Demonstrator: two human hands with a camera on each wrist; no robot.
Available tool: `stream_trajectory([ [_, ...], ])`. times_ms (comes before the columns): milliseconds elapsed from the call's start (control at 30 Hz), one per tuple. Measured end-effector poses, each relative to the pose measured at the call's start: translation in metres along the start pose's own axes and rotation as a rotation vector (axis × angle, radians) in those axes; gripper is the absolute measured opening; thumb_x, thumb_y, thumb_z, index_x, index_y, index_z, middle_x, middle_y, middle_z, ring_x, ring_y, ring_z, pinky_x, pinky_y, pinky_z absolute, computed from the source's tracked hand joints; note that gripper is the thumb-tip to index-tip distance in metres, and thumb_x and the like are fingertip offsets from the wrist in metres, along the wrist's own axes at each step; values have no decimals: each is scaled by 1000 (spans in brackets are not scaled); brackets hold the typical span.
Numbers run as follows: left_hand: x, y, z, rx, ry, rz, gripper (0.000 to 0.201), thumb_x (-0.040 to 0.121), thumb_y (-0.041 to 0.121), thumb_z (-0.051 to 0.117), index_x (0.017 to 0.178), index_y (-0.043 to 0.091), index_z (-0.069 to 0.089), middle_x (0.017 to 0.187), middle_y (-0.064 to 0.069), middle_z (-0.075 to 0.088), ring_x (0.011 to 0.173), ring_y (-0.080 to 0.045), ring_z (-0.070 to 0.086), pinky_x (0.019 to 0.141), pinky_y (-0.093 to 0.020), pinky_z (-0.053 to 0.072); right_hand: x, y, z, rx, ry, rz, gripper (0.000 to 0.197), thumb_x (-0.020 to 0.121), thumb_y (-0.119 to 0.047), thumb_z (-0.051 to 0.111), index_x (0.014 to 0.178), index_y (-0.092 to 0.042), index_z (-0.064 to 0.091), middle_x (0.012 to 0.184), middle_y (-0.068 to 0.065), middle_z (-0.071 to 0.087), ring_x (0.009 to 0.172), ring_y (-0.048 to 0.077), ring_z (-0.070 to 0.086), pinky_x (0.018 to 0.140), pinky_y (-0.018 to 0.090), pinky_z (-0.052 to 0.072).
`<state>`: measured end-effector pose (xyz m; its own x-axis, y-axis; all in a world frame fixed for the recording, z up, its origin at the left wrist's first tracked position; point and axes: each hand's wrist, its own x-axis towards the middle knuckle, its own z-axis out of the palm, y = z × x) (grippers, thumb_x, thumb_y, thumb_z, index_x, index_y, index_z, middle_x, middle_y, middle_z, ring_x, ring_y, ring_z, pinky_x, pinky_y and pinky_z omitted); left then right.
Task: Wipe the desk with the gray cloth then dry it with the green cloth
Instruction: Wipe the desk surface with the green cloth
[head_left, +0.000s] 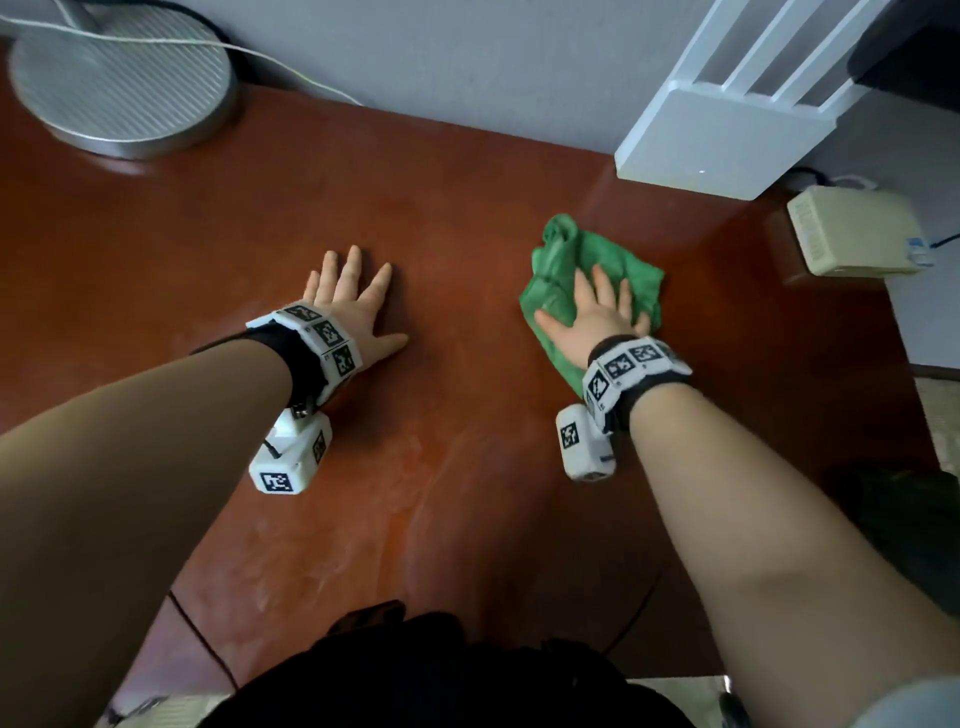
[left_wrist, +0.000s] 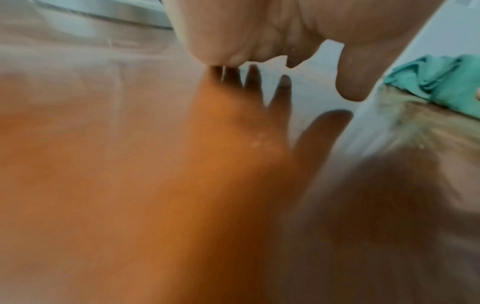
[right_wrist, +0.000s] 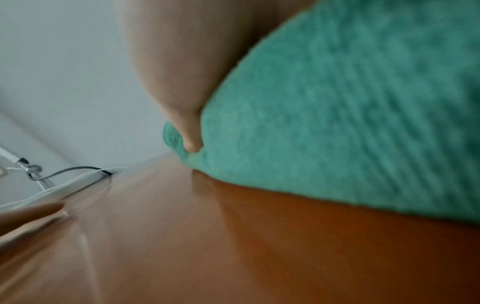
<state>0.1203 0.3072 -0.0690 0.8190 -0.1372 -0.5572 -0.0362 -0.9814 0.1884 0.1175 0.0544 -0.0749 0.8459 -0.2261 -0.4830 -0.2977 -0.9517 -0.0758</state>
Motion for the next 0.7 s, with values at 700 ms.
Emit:
stream_trajectory([
  [700,-99,-59,75,25,-39,-281,77,90,65,24,145,34,-20,153,-5,-28,141,-28,-24,115,-47,-10,-31,-73,19,-180,-13,-386,73,88,-63,35,148,-36,3,158,-11,-6,146,25,-10,116,54,2],
])
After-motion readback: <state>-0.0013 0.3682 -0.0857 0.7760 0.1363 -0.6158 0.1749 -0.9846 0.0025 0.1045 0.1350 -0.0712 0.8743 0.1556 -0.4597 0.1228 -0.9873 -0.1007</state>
